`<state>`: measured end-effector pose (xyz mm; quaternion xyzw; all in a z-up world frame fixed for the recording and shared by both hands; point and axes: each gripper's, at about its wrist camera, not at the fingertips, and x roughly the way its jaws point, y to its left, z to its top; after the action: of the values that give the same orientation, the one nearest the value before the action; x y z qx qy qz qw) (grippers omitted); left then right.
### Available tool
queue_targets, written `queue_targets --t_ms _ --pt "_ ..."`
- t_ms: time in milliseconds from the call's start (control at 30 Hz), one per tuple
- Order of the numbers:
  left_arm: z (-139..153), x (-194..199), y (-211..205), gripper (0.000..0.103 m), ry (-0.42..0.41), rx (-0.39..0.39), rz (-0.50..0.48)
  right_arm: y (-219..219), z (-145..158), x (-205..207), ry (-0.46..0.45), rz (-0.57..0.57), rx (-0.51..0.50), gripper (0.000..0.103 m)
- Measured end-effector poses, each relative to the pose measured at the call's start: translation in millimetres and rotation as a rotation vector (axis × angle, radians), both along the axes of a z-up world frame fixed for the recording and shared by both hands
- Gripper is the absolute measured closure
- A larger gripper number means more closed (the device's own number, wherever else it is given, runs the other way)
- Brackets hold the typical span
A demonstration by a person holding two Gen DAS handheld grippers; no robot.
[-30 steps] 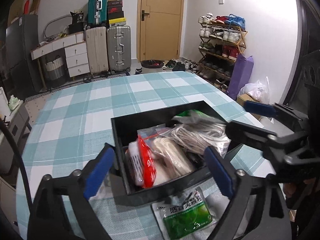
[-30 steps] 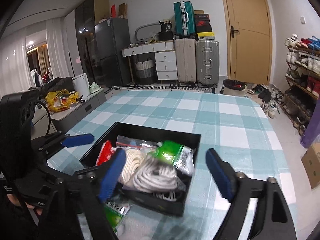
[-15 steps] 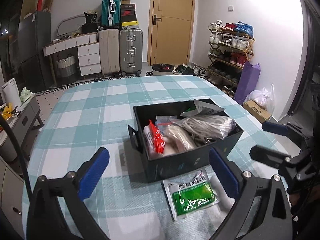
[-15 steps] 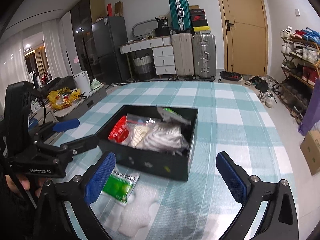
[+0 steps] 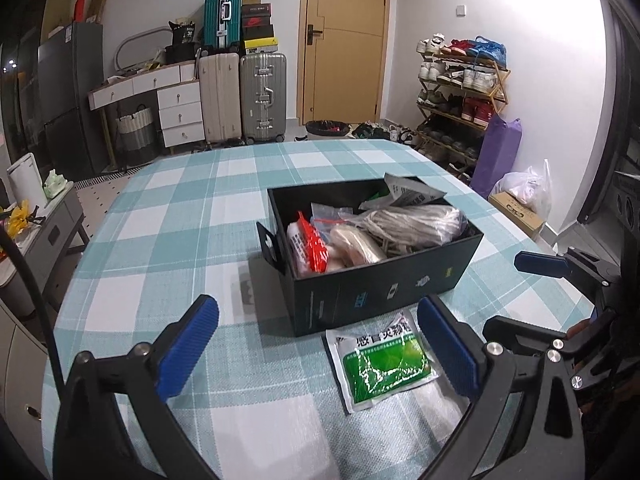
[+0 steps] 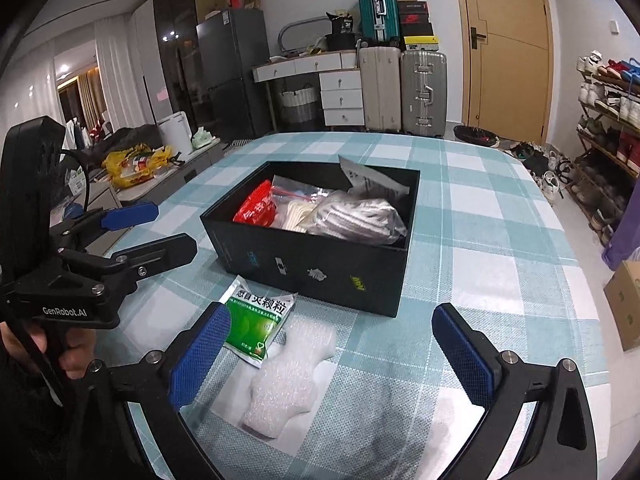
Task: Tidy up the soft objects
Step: 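Move the right tool to the white foam piece and grasp it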
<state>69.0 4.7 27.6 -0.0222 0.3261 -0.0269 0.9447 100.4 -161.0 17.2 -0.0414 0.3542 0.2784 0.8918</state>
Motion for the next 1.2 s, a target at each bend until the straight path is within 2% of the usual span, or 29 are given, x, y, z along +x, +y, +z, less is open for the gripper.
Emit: queue_targets --t_ms 333,700,1067,1200 --pt "-15 1 0 0.002 0.037 0.011 0.005 4 -14 6 0.047 0.013 -0.042 0.001" --pt "-23 1 -1 0.002 0.063 0.005 -0.001 15 -40 9 0.129 0.044 -0.137 0.001" --pt "-26 2 -2 0.003 0.073 -0.002 0.0 11 -42 5 0.152 0.065 -0.149 0.001" --pt "-26 3 -3 0.003 0.078 0.001 -0.003 13 -42 -1 0.152 0.11 -0.155 0.001"
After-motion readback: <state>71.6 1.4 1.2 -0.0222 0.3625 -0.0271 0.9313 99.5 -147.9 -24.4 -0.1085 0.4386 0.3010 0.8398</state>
